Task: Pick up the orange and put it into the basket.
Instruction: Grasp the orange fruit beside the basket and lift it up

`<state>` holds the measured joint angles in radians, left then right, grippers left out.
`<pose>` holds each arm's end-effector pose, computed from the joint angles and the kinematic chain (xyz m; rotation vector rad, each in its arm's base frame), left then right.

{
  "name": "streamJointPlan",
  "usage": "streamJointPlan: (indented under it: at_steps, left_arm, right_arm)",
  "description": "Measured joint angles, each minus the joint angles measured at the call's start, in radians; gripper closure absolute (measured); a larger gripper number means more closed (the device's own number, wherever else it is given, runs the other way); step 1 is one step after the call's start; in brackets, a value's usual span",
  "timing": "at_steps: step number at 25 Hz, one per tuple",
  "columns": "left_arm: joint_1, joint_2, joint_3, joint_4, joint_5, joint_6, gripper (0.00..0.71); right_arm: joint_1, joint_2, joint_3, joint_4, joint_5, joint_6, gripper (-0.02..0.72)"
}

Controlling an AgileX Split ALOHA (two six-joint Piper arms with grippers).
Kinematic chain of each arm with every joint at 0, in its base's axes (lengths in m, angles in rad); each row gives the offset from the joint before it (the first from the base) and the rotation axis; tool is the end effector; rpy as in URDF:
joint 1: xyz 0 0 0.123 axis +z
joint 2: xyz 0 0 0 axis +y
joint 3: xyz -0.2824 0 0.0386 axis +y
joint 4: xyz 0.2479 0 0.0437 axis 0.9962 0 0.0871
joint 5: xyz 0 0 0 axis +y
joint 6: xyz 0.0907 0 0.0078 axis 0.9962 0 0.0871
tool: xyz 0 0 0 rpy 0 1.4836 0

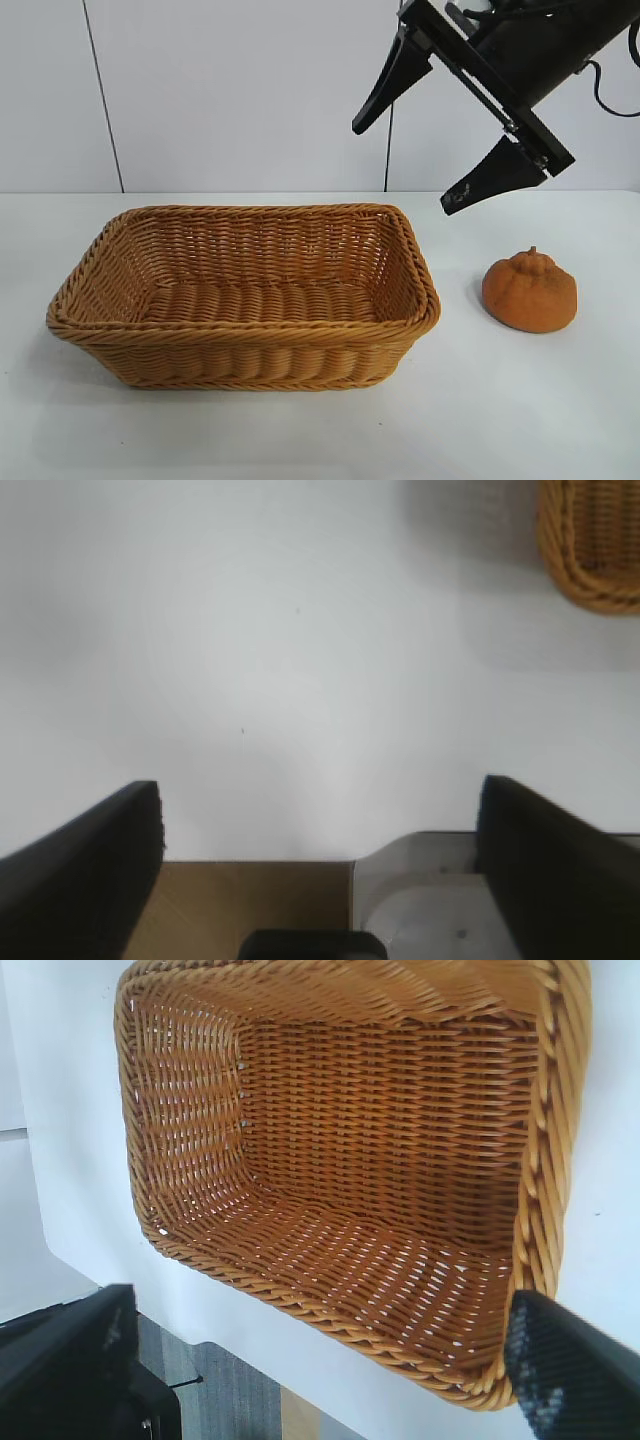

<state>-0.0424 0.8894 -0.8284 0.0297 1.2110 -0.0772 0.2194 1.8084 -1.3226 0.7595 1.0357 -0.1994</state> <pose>0.1363 -0.0033 0.3108 -0.0410 2.7542 0.0089 0.3438 0.1319 0.2409 -0.0891 2.8485 1.0038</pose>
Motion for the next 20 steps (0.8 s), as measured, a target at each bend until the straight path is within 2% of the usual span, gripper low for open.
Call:
streamJointPlan:
  at_steps: [9, 13, 20]
  left_arm:
    - [0.000, -0.352, 0.284, -0.013, -0.106, 0.001, 0.100]
    - [0.000, -0.489, 0.316, -0.060, -0.147, 0.029, 0.100]
    - [0.000, -0.688, 0.325, -0.082, -0.146, 0.064, 0.100]
  right_arm:
    - [0.000, 0.000, 0.000, 0.000, 0.000, 0.000, 0.020]
    - [0.000, 0.000, 0.000, 0.000, 0.000, 0.000, 0.020]
    - [0.000, 0.000, 0.000, 0.000, 0.000, 0.000, 0.020]
